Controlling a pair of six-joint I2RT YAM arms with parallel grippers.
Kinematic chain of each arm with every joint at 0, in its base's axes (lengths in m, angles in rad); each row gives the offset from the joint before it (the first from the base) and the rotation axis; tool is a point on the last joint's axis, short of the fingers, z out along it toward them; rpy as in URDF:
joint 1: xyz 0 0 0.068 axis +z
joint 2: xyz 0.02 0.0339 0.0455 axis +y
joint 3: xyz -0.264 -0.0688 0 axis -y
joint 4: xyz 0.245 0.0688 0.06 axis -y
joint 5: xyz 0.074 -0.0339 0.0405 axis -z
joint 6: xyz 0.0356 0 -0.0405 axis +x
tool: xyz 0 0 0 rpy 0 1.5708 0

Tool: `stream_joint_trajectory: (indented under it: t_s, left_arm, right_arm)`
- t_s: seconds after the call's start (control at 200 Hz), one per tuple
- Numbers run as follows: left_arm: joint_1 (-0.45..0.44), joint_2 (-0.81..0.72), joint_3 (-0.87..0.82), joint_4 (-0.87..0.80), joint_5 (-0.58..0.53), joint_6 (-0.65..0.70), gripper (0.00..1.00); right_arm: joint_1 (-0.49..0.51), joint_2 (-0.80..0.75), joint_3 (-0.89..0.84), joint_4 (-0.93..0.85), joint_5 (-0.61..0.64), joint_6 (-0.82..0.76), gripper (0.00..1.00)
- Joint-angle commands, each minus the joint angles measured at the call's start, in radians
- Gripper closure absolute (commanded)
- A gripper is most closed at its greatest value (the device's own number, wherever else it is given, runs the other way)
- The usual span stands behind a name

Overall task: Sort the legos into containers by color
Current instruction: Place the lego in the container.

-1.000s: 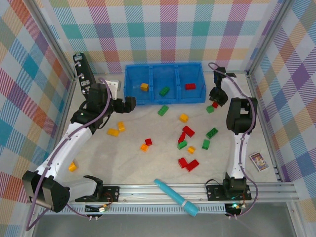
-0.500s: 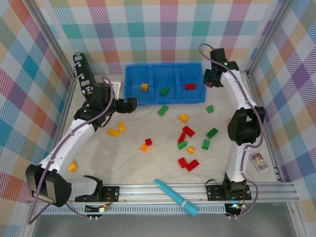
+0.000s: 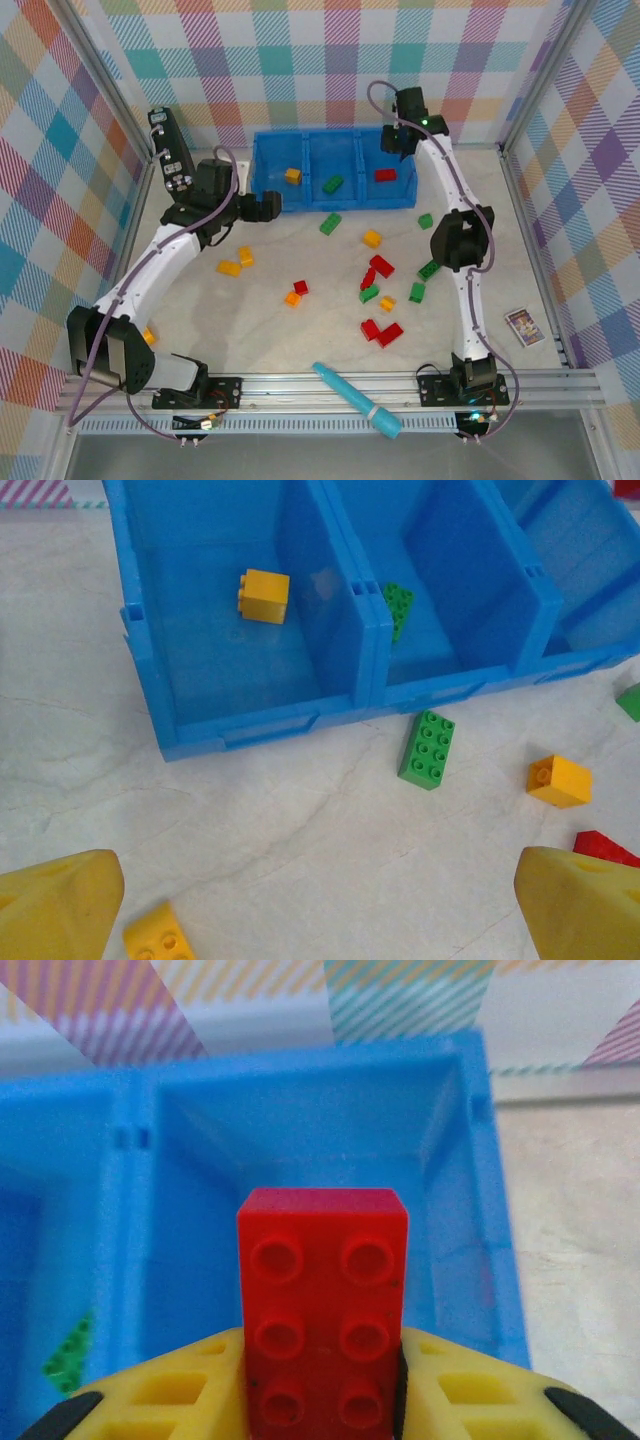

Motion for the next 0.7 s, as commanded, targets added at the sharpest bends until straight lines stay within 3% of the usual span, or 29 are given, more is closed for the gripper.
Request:
stream_joint_trajectory:
  t_s: [0.0, 0.29, 0.455, 0.695]
  left_arm:
    - [0.011, 0.021, 0.070, -0.020, 0.032, -0.031, 0.00]
    - [0.011, 0.075, 0.133, -0.052, 0.053, -0.064, 0.00]
    - [0.011, 0.100, 0.154, -0.062, 0.067, -0.088, 0.01]
    - [0.011, 0.075, 0.148, -0.050, 0.078, -0.107, 0.00]
  right_arm:
    - [-0.003, 0.042, 0.015, 0.023, -0.042, -0.028, 0.63]
    - [0.000, 0.118, 0.014, 0.092, -0.101, -0.010, 0.62]
    - [0.009, 0.134, -0.004, 0.099, -0.084, -0.024, 0.50]
    - [0.020, -0.104, -0.294, 0.231, -0.082, -0.078, 0.41]
